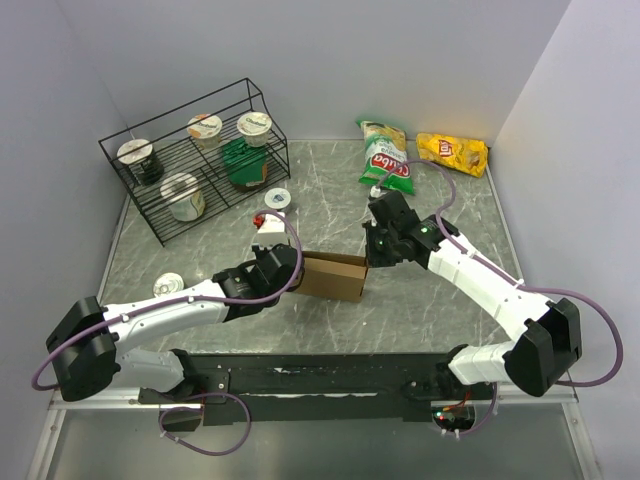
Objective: Fold the paper box
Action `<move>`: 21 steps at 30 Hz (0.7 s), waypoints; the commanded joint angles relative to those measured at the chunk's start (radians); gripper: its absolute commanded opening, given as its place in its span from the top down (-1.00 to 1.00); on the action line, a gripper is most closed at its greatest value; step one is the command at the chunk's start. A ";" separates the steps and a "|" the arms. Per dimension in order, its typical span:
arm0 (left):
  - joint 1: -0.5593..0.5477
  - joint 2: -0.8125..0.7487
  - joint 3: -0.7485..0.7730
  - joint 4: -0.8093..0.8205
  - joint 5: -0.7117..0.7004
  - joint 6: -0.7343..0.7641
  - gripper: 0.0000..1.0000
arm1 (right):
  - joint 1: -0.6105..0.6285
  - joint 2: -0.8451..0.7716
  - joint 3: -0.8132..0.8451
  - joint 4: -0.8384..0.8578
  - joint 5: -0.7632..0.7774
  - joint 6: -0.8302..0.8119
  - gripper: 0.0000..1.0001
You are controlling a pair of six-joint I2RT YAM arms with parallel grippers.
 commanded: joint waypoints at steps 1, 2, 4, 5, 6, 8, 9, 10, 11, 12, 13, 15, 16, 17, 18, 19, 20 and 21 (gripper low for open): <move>-0.049 0.061 -0.063 -0.177 0.244 -0.049 0.98 | 0.020 -0.031 -0.014 0.166 -0.166 0.058 1.00; -0.049 0.060 -0.063 -0.177 0.244 -0.049 0.98 | 0.021 -0.034 -0.021 0.167 -0.164 0.056 1.00; -0.049 0.060 -0.063 -0.178 0.244 -0.049 0.98 | 0.021 -0.043 -0.044 0.167 -0.160 0.049 1.00; -0.049 0.060 -0.063 -0.178 0.244 -0.051 0.98 | 0.021 -0.047 -0.052 0.166 -0.157 0.049 1.00; -0.049 0.060 -0.063 -0.178 0.245 -0.051 0.98 | 0.021 -0.056 -0.058 0.164 -0.151 0.046 1.00; -0.049 0.061 -0.061 -0.178 0.250 -0.052 0.98 | 0.026 -0.065 -0.077 0.160 -0.141 0.039 1.00; -0.050 0.061 -0.060 -0.180 0.248 -0.052 0.98 | 0.027 -0.073 -0.084 0.161 -0.129 0.038 1.00; -0.049 0.063 -0.058 -0.178 0.248 -0.052 0.98 | 0.032 -0.077 -0.099 0.161 -0.117 0.038 1.00; -0.050 0.064 -0.057 -0.180 0.248 -0.054 0.98 | 0.050 -0.082 -0.110 0.178 -0.106 0.036 1.00; -0.049 0.063 -0.055 -0.180 0.247 -0.052 0.98 | 0.059 -0.092 -0.123 0.189 -0.094 0.033 1.00; -0.049 0.064 -0.050 -0.180 0.247 -0.052 0.98 | 0.072 -0.093 -0.142 0.197 -0.066 0.033 1.00; -0.049 0.067 -0.047 -0.183 0.250 -0.054 0.98 | 0.111 -0.091 -0.158 0.204 -0.030 0.029 1.00; -0.049 0.067 -0.047 -0.181 0.251 -0.055 0.98 | 0.125 -0.088 -0.166 0.201 0.007 0.023 1.00; -0.050 0.067 -0.047 -0.181 0.253 -0.057 0.98 | 0.139 -0.088 -0.170 0.201 0.038 0.016 1.00; -0.050 0.064 -0.049 -0.180 0.256 -0.060 0.98 | 0.168 -0.089 -0.176 0.198 0.064 0.015 1.00; -0.049 0.061 -0.053 -0.178 0.257 -0.062 0.98 | 0.179 -0.091 -0.190 0.198 0.084 0.013 1.00; -0.050 0.058 -0.055 -0.178 0.257 -0.066 0.98 | 0.188 -0.094 -0.198 0.200 0.115 0.013 1.00; -0.049 0.053 -0.057 -0.178 0.257 -0.068 0.98 | 0.193 -0.102 -0.207 0.204 0.132 0.015 1.00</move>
